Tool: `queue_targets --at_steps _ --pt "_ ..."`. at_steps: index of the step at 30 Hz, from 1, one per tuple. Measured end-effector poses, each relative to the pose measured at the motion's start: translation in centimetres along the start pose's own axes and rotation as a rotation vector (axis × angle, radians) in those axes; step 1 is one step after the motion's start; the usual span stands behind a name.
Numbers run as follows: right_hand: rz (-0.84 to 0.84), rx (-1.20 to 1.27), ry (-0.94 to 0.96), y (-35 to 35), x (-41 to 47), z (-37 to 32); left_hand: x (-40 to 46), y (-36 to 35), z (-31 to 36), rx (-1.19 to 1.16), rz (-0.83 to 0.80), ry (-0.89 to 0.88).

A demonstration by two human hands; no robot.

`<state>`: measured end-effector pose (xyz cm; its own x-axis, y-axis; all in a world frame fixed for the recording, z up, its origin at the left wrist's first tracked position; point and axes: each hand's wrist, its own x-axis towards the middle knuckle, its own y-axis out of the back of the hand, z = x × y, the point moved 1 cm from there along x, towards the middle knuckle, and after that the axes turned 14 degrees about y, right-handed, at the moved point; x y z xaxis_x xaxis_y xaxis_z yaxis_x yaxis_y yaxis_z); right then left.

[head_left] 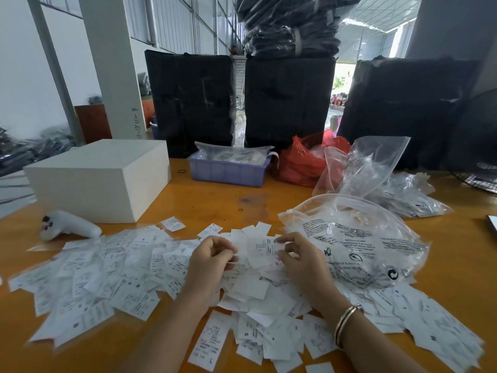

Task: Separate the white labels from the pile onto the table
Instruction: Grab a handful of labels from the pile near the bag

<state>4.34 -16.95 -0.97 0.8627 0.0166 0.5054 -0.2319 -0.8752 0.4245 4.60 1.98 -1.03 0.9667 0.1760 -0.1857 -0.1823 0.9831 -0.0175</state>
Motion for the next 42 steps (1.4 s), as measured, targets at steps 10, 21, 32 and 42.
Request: queue_targets --at_steps 10,21,32,42 --pt "0.052 0.042 -0.01 0.2 0.1 0.1 -0.2 0.0 -0.2 0.11 0.01 -0.074" --pt "0.096 0.17 -0.185 0.6 0.3 0.4 0.2 -0.4 -0.4 -0.031 0.0 0.001" --pt "0.245 0.477 -0.196 1.0 0.2 0.2 0.0 -0.2 -0.3 0.026 0.022 -0.047" --pt "0.016 -0.086 -0.069 -0.2 0.0 0.5 -0.1 -0.4 -0.4 0.105 0.028 -0.037"
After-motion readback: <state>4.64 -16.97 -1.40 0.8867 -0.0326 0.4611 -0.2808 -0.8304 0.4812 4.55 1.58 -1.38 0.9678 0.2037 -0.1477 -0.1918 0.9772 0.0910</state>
